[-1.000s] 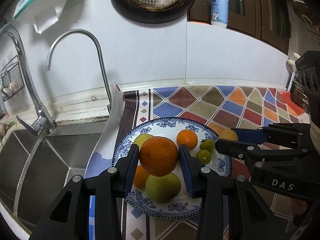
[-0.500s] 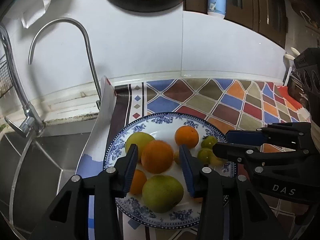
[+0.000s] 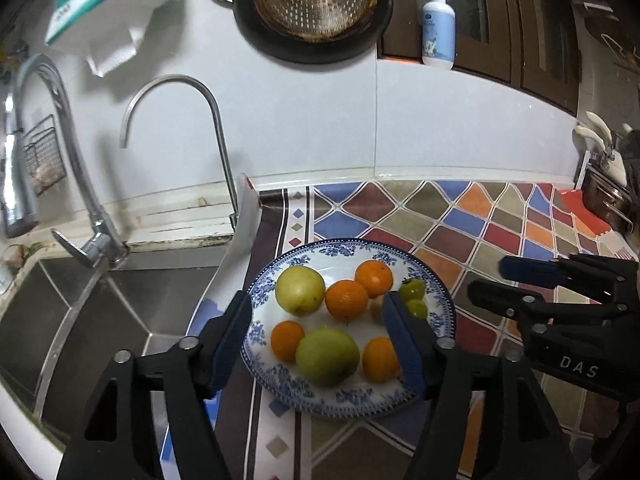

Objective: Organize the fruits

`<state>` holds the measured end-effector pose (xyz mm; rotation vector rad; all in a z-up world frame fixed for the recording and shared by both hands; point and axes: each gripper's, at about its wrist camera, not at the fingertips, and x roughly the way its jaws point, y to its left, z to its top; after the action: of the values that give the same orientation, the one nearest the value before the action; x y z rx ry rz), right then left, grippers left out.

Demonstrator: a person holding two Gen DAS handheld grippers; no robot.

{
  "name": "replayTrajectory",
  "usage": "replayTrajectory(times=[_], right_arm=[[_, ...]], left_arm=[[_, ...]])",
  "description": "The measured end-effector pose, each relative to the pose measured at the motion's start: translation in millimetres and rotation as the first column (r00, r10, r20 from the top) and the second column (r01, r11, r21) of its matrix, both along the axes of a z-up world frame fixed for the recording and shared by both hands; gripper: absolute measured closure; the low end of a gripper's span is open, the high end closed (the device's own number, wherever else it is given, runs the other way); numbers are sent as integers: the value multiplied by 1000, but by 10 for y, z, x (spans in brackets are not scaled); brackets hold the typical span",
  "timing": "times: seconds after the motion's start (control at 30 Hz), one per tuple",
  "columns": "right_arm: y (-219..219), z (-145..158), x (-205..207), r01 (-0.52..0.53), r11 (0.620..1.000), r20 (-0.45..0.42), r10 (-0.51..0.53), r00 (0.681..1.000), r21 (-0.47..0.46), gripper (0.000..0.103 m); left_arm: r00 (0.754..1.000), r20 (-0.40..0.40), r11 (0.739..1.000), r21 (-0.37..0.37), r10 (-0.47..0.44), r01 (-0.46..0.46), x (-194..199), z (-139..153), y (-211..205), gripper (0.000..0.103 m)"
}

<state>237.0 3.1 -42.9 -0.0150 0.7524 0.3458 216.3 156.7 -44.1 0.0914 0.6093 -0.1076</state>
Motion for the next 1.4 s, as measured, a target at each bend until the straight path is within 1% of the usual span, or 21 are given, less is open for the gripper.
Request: replayTrajectory(times=[0.07, 0.1, 0.17, 0.27, 0.37, 0.47, 0.57, 0.77, 0.97, 1.2, 1.4], right_arm=[[-80, 40, -110, 29, 1000, 11, -29, 1000, 2, 54], [-125, 64, -175, 42, 999, 18, -43, 999, 4, 53], [-213, 109, -321, 70, 998, 38, -70, 997, 6, 43], [-347, 176, -535, 106, 994, 64, -107, 992, 6, 35], [-480, 252, -763, 135, 991, 89, -135, 987, 2, 31], [-595, 311, -965, 158, 987, 110, -158, 981, 4, 25], [-697, 373, -1183, 177, 984, 137, -176, 975, 3, 21], [-897, 474, -1610, 197, 980, 172, -195, 966, 7, 19], [-1039, 556, -1972, 214, 977, 203, -210, 956, 7, 17], [-1145, 626, -2325, 228, 974, 228, -222, 948, -2, 17], [-1207, 668, -2528, 230, 973, 243, -223, 944, -1, 17]], left_arm=[[1000, 18, 1000, 6, 10, -10, -133, 42, -50, 26], [1000, 26, 1000, 10, 15, -15, -193, 60, -75, 22], [999, 44, 999, 12, 31, -31, -342, 103, -132, 19], [996, 65, 998, 13, 57, -58, -556, 159, -213, 13], [995, 80, 998, 16, 64, -65, -758, 208, -308, 12], [992, 98, 997, 13, 76, -78, -952, 267, -386, 8], [989, 120, 996, 9, 89, -91, -1165, 323, -462, 7], [983, 152, 995, 12, 101, -104, -1590, 423, -617, 4], [980, 173, 995, 8, 101, -103, -1930, 482, -726, 1], [977, 190, 995, 3, 94, -97, -2233, 529, -811, 0], [976, 195, 995, -2, 94, -96, -2409, 553, -860, 0]])
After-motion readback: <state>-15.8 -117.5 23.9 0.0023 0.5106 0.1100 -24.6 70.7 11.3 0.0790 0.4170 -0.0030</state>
